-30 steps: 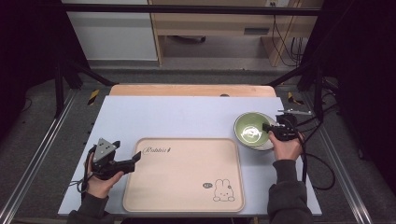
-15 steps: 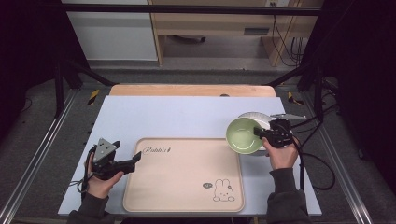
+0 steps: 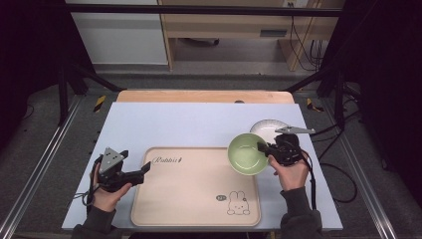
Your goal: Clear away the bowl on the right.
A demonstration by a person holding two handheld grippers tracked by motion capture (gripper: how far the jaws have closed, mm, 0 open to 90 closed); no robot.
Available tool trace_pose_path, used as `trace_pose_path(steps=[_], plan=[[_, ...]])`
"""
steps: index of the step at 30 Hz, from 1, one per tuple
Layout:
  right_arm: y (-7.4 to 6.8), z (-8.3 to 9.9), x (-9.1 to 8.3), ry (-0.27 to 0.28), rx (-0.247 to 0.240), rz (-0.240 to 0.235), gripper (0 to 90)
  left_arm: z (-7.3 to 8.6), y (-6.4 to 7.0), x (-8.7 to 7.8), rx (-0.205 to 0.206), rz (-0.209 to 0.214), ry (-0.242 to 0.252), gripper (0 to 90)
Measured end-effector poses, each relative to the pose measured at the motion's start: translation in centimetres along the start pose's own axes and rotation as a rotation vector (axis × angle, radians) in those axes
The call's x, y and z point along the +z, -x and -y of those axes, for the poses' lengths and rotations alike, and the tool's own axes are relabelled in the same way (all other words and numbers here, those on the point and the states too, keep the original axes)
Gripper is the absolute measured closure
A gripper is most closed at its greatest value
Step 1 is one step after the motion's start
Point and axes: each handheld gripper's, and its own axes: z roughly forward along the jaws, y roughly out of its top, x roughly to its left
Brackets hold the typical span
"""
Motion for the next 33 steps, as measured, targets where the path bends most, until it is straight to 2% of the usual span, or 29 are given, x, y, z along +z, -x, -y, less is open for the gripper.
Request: trace_pose_path(steps=[17, 20, 33], plan=[[-3.6, 0.0, -0.1, -0.011, -0.069, -0.096, 83.0, -0.1, 0.0, -0.1, 0.001, 0.005, 0.008, 10.9], [-4.6, -0.1, 0.3, -0.019, -0.086, -0.119, 83.0, -0.1, 0.1, -0.2, 0.001, 0.005, 0.012, 10.8], [-7.4, -0.8, 1.7, -0.043, -0.132, -0.163, 83.0, -0.3, 0.1, -0.5, 0.004, 0.008, 0.021, 10.8]])
